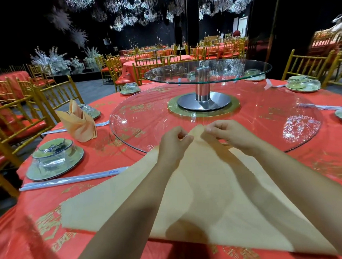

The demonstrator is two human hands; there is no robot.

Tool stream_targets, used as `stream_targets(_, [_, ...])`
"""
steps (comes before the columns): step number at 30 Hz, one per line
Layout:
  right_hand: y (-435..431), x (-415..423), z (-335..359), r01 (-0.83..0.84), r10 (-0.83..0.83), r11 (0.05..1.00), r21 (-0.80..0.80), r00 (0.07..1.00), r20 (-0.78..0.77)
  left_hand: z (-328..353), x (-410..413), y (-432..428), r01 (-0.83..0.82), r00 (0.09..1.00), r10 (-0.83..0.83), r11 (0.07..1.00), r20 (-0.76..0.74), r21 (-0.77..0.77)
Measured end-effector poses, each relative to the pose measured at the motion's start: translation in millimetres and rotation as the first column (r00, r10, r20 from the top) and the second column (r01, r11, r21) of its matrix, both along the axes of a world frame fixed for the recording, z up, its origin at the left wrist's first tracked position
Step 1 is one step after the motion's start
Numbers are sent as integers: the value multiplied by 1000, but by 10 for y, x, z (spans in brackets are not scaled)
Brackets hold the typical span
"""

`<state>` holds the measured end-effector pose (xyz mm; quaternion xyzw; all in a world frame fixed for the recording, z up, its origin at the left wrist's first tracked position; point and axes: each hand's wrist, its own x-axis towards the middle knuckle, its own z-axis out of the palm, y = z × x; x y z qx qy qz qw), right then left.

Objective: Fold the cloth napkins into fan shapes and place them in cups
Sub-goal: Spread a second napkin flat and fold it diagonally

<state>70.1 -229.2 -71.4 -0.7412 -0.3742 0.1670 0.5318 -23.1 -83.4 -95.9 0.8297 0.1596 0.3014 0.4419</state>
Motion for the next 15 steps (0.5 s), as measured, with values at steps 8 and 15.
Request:
stream_targets(8, [62, -51, 40, 109, -119, 988, 108, 989, 86, 63, -82, -23, 69, 996, -64, 993, 65, -91])
stream_targets(15, [66, -75, 159, 114, -142, 979, 167, 977, 162, 120, -177, 90, 109, 994, -109, 994, 9, 4])
